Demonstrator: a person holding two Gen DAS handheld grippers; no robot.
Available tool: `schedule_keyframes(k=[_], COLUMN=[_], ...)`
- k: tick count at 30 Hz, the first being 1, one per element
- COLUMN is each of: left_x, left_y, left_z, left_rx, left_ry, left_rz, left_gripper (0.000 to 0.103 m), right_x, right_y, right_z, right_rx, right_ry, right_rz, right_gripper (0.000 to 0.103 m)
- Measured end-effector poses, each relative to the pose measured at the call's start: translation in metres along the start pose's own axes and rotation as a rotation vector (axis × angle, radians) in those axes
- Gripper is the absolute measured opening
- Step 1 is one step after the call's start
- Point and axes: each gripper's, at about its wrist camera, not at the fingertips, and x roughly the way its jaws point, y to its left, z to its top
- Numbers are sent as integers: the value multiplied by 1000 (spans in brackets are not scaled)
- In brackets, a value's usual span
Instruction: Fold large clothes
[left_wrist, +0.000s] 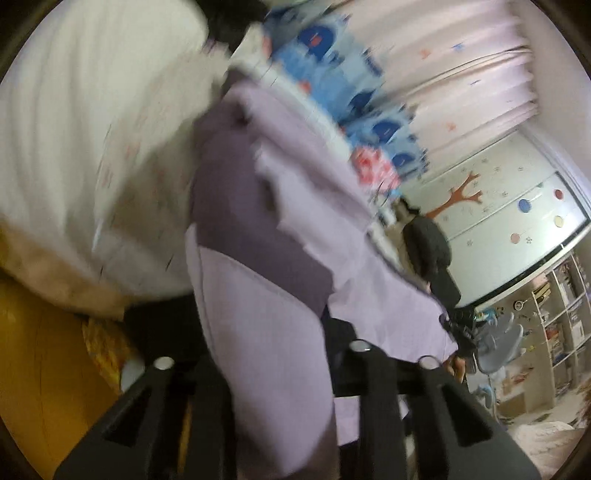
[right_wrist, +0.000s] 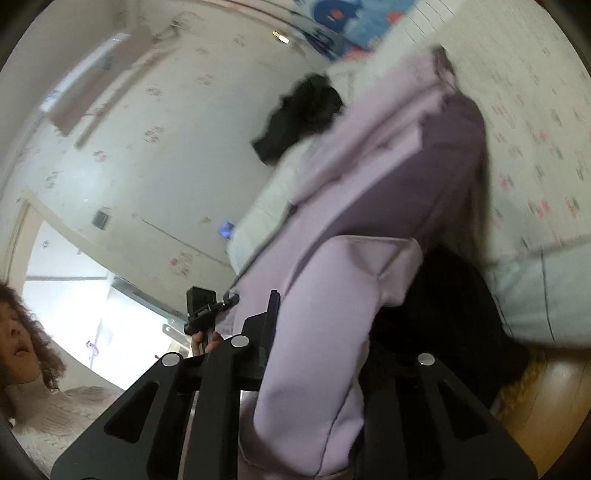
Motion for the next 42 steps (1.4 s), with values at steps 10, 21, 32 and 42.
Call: schedule_keyframes(k=[10,21,32,42], left_x=[-7,-28,-31,38], left_y=[5,-1,-29,-52], left_z=[-9,2,75,228], left_rx=[69,-16,-53,-23], left_ry=[183,-83,-261,-348], left_rz=[35,-49,-247,-188], left_gripper=[42,25,24,24], right_x=[-1,-4,-10,28], right_y=[-5,-9,-5,-17], right_z=[-19,-7,74,239], right_rx=[20,37,1,55], right_ry=[170,-26,-218,-351], right_rz=[-26,225,379,280], right_gripper=[30,28,27,27])
